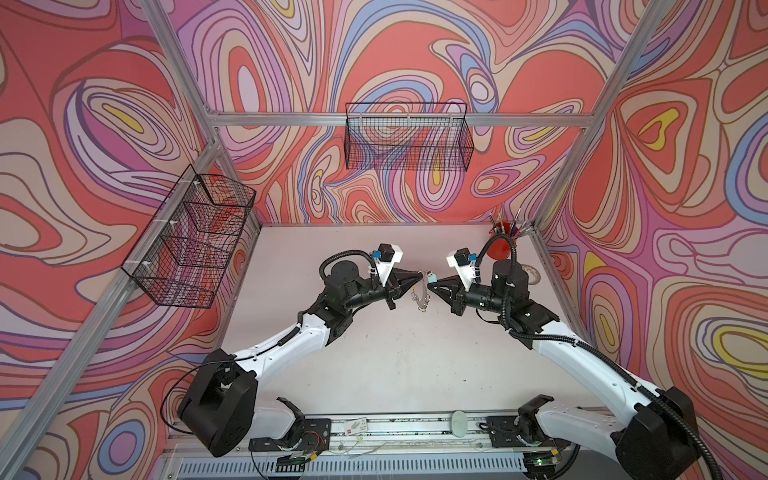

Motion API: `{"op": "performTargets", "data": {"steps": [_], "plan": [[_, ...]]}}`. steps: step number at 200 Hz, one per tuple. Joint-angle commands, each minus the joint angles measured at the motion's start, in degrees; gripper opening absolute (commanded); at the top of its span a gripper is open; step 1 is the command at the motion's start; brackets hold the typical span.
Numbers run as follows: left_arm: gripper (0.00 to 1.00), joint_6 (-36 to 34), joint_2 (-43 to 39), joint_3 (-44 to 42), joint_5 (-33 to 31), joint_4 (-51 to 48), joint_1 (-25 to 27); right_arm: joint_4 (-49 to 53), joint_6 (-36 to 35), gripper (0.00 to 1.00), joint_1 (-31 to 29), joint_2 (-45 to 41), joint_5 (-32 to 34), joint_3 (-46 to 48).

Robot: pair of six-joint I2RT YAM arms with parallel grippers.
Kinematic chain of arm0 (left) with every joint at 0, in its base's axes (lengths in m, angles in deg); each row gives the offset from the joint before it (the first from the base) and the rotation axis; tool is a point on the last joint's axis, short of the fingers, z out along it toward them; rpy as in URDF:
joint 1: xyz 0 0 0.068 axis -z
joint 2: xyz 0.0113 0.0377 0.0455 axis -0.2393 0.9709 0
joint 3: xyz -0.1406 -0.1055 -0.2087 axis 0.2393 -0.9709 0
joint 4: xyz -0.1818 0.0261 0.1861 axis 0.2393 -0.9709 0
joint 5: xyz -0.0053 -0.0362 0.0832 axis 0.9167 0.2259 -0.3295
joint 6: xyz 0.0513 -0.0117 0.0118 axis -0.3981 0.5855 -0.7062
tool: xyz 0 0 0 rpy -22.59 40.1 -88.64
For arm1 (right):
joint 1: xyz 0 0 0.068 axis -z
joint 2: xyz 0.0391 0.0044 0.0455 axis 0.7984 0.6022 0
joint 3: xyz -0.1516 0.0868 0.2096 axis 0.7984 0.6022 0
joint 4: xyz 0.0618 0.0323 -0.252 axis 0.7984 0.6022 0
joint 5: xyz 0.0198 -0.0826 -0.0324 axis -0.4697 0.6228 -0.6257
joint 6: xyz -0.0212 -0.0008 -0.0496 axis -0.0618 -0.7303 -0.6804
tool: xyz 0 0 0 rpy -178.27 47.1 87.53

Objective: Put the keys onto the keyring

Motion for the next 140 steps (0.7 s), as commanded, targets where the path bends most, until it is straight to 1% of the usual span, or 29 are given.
{"op": "performTargets", "data": {"steps": [1,31,53,76,87,93,99,116,140], "plan": [[0.0,1.7,-0.3,-0.2,-0.5,5.0,-0.4,-0.3,0.1,0.01,0.1,0.5,0.5,2.1],[0.0,2.2,0.0,-0.4,-0.5,6.7,-0.4,-2.5,1.5,0.02,0.1,0.9,-0.1,4.1],[0.0,2.6,0.4,-0.4,-0.2,6.9,-0.4,-2.8,1.8,0.07,0.1,1.3,0.0,4.6],[0.0,2.3,0.3,-1.3,-1.1,7.5,-0.4,-3.2,1.8,0.15,0.1,0.0,2.3,5.3],[0.0,2.2,0.1,-1.5,-1.5,7.3,-0.5,-3.2,1.6,0.27,0.2,-0.8,4.0,5.6],[0.0,2.2,0.1,-1.6,-1.5,7.1,-0.6,-3.1,1.7,0.36,0.1,-1.2,5.9,5.7],[0.0,2.4,0.0,-1.7,-1.5,7.0,-0.7,-2.6,1.6,0.4,0.1,-1.4,7.6,5.6],[0.0,2.9,-0.3,-2.1,-1.5,7.0,-1.1,0.1,0.8,0.45,0.1,-2.1,12.2,4.8],[0.0,3.1,-0.5,-2.5,-1.1,6.6,-1.5,-0.3,1.6,0.53,0.1,-5.0,19.3,6.1]]}}
